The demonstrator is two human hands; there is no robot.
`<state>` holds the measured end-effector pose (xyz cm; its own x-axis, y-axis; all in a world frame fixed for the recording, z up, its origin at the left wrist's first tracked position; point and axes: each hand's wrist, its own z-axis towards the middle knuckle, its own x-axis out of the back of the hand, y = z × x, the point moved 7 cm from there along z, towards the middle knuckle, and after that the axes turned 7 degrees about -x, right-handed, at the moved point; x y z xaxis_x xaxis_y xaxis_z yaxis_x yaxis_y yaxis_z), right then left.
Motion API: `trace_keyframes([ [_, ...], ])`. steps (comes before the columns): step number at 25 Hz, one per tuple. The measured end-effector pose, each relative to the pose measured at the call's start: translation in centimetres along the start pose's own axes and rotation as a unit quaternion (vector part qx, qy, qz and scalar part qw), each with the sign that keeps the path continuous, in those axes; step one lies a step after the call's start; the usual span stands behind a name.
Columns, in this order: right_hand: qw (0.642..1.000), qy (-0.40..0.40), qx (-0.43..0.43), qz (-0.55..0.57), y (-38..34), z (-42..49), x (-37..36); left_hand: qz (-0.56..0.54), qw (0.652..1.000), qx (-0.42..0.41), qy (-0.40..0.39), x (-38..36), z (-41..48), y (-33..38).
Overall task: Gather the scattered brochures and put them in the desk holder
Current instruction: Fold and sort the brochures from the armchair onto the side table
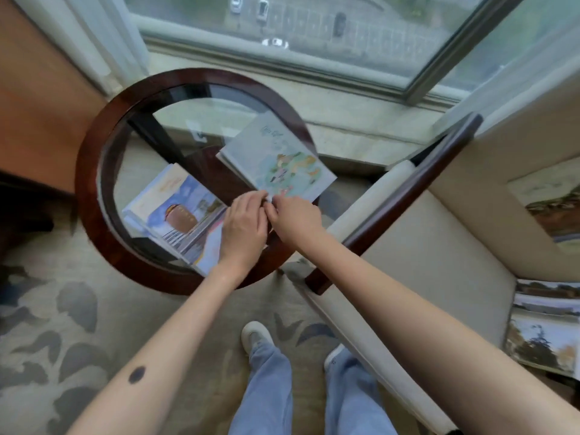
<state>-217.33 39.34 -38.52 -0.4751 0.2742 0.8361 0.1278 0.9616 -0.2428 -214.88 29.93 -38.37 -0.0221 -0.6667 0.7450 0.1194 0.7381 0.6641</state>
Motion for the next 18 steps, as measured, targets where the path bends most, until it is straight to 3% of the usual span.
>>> trace_keyframes([
  [7,0.969,0.139,-0.108,0.171,19.9,-4.1,12.7,-0.116,0.992,-0.040,-0.018,-6.9,3.6,16.0],
  [13,0.911,0.198,-0.303,0.199,44.5,-14.2,14.6,-0.102,0.979,-0.069,-0.161,-19.0,1.2,28.6],
  [18,0.850,0.227,-0.422,0.220,59.9,-22.4,13.0,-0.086,0.952,-0.081,-0.284,-30.0,-3.5,35.9],
])
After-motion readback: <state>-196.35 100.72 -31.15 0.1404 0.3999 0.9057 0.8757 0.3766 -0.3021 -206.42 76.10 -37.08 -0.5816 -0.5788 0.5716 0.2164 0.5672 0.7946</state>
